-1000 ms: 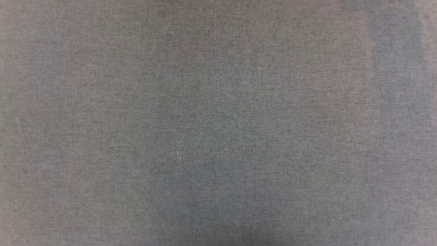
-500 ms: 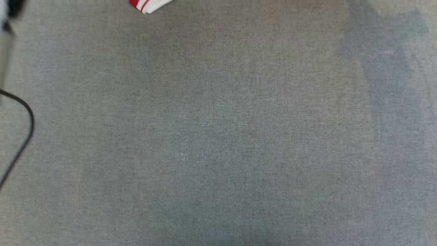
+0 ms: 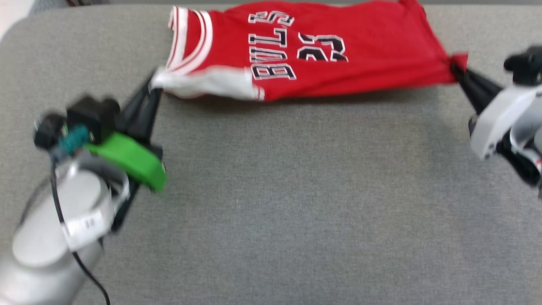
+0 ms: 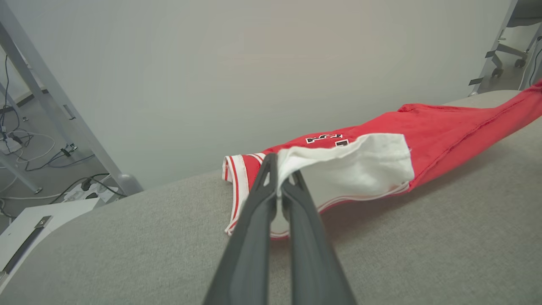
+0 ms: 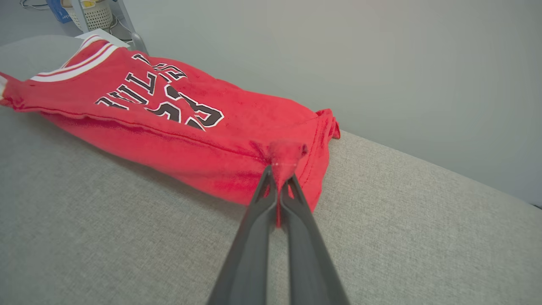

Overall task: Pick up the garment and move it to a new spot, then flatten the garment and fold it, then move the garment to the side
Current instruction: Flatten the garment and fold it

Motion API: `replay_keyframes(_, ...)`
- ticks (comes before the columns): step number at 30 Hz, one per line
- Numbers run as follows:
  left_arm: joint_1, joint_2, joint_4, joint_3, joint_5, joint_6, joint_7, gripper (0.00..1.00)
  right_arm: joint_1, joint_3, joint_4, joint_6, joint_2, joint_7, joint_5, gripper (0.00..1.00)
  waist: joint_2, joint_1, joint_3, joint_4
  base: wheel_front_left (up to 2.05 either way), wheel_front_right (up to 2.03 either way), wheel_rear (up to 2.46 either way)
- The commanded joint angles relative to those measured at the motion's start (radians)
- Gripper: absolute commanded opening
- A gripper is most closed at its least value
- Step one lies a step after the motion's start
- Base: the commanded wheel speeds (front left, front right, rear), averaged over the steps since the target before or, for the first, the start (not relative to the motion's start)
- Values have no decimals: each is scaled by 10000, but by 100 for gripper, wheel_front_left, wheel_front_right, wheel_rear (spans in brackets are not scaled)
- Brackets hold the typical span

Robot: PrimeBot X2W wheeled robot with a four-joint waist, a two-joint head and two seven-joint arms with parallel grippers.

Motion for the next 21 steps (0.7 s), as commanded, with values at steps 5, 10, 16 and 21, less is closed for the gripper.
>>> replay_keyframes(5, 2263, 215, -706, -23, -543, 521, -158, 0, 1726, 193, -509, -11, -425, -139, 436, 0, -1, 1, -1213, 271, 0, 0, 0)
replay_keyframes(10, 3948, 387, -1335, -138, -906, 880, -190, 0, 3050, 58, -861, -11, -766, -244, 622, 0, -1, 1, -1717, 397, 0, 0, 0)
replay_keyframes(16, 5485, 467, -1789, -440, -1322, 1131, -154, 0, 4770, -313, -1377, -11, -1075, -280, 821, 0, -1, 1, -2228, 486, 0, 0, 0)
replay_keyframes(21, 6609, 616, -2256, -537, -1775, 1401, -80, 0, 6092, -739, -1948, -11, -1195, -118, 753, 0, -1, 1, -2468, 425, 0, 0, 0)
